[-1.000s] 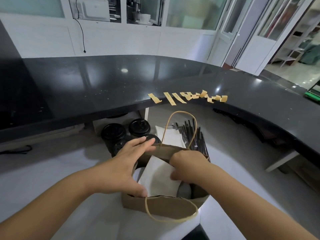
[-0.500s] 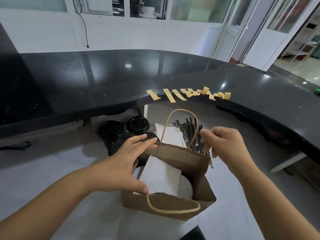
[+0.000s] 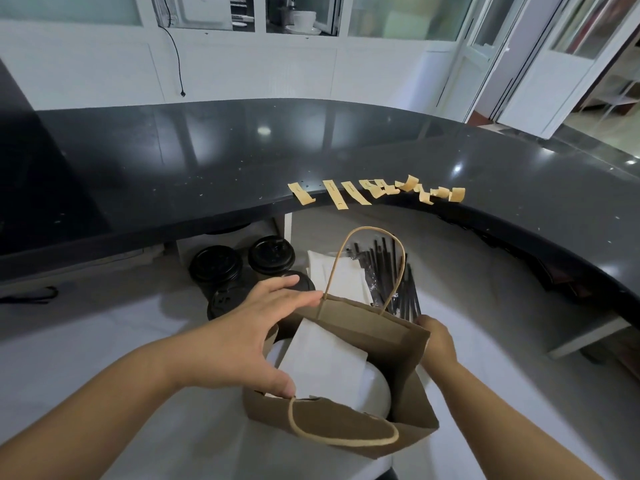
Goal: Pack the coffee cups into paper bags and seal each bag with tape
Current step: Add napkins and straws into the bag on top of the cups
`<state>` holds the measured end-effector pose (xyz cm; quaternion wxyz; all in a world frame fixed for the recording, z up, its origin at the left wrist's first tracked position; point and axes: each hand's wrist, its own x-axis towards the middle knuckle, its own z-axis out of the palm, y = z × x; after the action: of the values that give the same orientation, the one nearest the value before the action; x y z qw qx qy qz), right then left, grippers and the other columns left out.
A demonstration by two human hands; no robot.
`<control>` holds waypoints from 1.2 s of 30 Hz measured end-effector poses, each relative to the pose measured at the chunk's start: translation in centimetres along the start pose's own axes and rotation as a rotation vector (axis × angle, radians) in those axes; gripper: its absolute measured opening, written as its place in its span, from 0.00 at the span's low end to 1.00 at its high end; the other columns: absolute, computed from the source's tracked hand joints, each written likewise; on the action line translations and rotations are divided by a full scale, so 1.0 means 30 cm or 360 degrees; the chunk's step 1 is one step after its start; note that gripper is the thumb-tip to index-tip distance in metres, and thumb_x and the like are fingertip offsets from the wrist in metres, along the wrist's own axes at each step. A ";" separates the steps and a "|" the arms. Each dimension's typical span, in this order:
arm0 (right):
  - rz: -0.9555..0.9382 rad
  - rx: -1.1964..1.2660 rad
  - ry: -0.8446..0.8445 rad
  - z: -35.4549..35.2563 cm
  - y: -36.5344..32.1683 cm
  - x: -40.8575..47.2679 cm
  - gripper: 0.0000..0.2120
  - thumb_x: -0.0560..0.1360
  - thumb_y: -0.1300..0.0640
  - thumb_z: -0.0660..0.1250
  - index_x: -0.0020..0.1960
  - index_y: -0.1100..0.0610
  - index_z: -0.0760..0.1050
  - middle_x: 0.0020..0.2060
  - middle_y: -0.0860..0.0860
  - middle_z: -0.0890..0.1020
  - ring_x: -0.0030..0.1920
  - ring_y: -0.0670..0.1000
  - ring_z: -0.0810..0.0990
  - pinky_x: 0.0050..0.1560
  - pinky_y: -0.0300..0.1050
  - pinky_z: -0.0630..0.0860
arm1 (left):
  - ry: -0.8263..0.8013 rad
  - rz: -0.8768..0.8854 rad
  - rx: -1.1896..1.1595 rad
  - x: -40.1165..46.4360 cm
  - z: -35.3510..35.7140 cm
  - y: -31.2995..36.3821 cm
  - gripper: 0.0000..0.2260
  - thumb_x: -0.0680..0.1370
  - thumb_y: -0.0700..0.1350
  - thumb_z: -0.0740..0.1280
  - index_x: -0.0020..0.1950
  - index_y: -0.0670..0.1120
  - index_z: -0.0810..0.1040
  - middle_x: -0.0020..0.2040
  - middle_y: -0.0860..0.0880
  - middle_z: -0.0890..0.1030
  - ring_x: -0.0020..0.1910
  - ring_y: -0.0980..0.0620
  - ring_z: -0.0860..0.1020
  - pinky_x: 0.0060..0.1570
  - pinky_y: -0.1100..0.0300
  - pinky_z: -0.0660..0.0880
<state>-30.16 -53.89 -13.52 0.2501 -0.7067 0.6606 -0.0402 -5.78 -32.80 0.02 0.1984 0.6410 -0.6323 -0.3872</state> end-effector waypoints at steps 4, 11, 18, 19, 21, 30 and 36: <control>0.0066 -0.0104 -0.0005 0.034 -0.012 0.017 0.03 0.74 0.64 0.64 0.48 0.60 0.75 0.42 0.56 0.79 0.41 0.56 0.78 0.37 0.43 0.72 | -0.0019 -0.0017 -0.0009 0.008 -0.006 0.000 0.45 0.63 0.52 0.78 0.68 0.74 0.52 0.66 0.76 0.40 0.68 0.68 0.52 0.60 0.71 0.60; 0.0219 0.0093 0.0041 0.033 -0.005 0.034 0.04 0.74 0.64 0.66 0.43 0.63 0.78 0.37 0.58 0.79 0.38 0.58 0.78 0.41 0.47 0.77 | -0.0033 0.0012 0.0013 0.009 -0.006 -0.006 0.45 0.64 0.52 0.78 0.68 0.74 0.51 0.66 0.76 0.38 0.59 0.81 0.48 0.56 0.76 0.60; 0.0395 0.0405 -0.0018 -0.010 0.011 0.010 0.09 0.73 0.66 0.65 0.35 0.63 0.76 0.30 0.57 0.76 0.31 0.55 0.73 0.35 0.44 0.72 | -0.0019 0.0030 0.0007 0.003 -0.005 -0.008 0.45 0.64 0.53 0.78 0.68 0.73 0.51 0.66 0.75 0.40 0.67 0.69 0.51 0.58 0.74 0.60; 0.0395 0.0496 -0.0032 -0.020 0.007 0.001 0.10 0.74 0.67 0.64 0.34 0.63 0.75 0.30 0.57 0.75 0.31 0.54 0.72 0.33 0.43 0.71 | -0.0014 0.0038 0.0006 0.002 -0.005 -0.009 0.45 0.64 0.52 0.77 0.68 0.74 0.51 0.67 0.75 0.40 0.67 0.70 0.51 0.58 0.74 0.60; 0.0370 0.0703 -0.0072 -0.047 -0.003 -0.025 0.10 0.75 0.69 0.62 0.35 0.63 0.75 0.31 0.56 0.75 0.31 0.52 0.71 0.30 0.41 0.69 | -0.0014 0.0049 0.0006 -0.001 -0.005 -0.009 0.44 0.64 0.52 0.77 0.67 0.74 0.52 0.67 0.74 0.40 0.66 0.71 0.51 0.57 0.75 0.60; -0.0025 0.1090 -0.0076 -0.204 -0.060 -0.145 0.06 0.72 0.66 0.71 0.48 0.65 0.79 0.35 0.56 0.82 0.36 0.52 0.78 0.40 0.46 0.75 | -0.0011 0.0133 -0.0032 -0.017 -0.004 -0.028 0.42 0.64 0.51 0.77 0.65 0.75 0.54 0.66 0.76 0.42 0.69 0.70 0.50 0.60 0.73 0.59; -0.0244 0.0934 0.0077 -0.266 -0.133 -0.223 0.06 0.73 0.59 0.71 0.41 0.61 0.79 0.31 0.53 0.80 0.32 0.50 0.75 0.30 0.36 0.73 | 0.0012 0.0199 -0.0040 -0.022 -0.005 -0.034 0.42 0.64 0.50 0.77 0.66 0.73 0.55 0.67 0.74 0.43 0.67 0.77 0.44 0.58 0.77 0.57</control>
<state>-30.43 -49.89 -3.12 0.4240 -0.6509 0.5713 -0.2650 -4.93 -32.08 -0.47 0.2326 0.5992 -0.6654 -0.3796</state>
